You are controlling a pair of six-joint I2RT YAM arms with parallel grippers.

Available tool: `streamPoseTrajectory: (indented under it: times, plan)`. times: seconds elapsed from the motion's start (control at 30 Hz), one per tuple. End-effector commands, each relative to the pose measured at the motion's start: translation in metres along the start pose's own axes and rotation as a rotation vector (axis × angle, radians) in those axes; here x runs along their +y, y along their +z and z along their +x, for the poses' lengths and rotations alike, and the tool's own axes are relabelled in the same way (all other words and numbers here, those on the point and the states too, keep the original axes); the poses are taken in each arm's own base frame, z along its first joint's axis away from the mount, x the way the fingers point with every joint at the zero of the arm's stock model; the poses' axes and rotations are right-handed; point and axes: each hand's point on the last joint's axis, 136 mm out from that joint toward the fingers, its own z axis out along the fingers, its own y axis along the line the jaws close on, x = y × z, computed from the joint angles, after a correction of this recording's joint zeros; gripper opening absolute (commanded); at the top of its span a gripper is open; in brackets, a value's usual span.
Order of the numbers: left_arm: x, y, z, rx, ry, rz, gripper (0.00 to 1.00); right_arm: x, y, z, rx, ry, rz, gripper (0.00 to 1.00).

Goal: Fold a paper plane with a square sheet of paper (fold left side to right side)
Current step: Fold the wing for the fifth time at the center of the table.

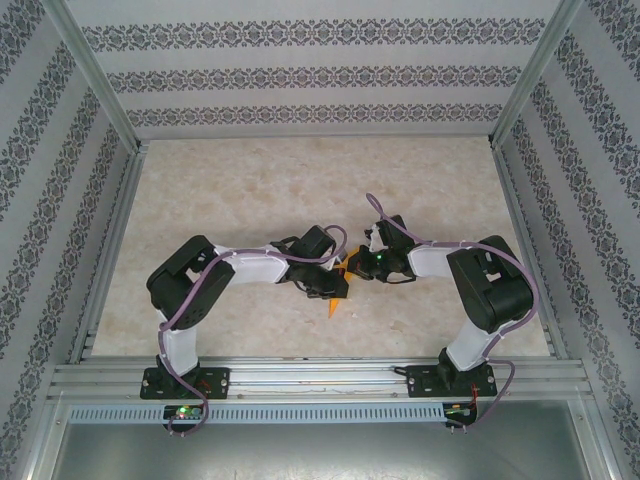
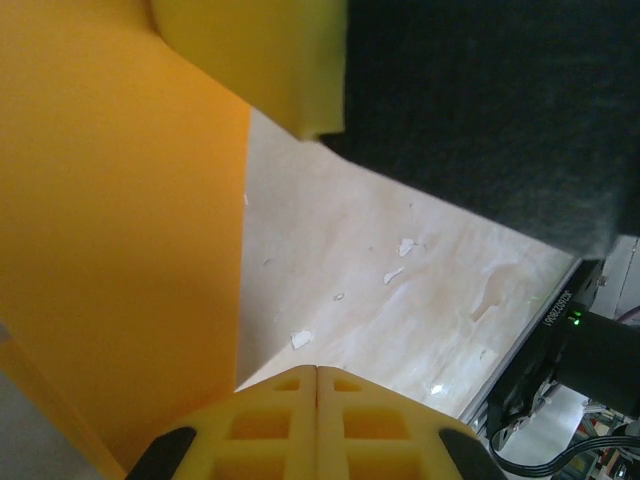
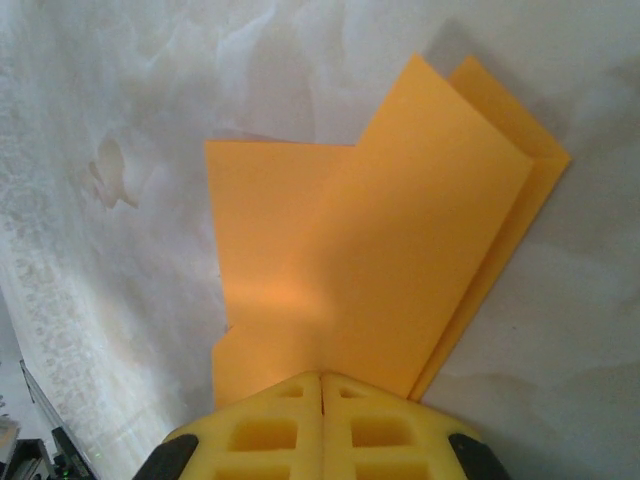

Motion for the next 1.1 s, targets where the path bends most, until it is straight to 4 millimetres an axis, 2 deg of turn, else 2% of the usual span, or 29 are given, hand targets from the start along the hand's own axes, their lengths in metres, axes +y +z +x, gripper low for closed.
streamPoseTrajectory:
  times: [0.0, 0.3, 0.63, 1.07]
  plan:
    - [0.005, 0.002, -0.005, -0.003, 0.026, -0.01, 0.0, -0.059, 0.009, 0.03, 0.072, 0.078, 0.201, 0.0]
    - [0.021, 0.008, 0.009, 0.025, 0.004, -0.03, 0.0, -0.067, 0.009, 0.032, 0.083, 0.077, 0.241, 0.0]
    - [0.03, 0.001, 0.035, 0.067, 0.034, -0.016, 0.0, -0.073, 0.007, 0.031, 0.09, 0.084, 0.257, 0.0]
    - [0.035, -0.012, 0.06, 0.089, 0.093, -0.003, 0.0, -0.075, 0.005, 0.032, 0.097, 0.085, 0.267, 0.0]
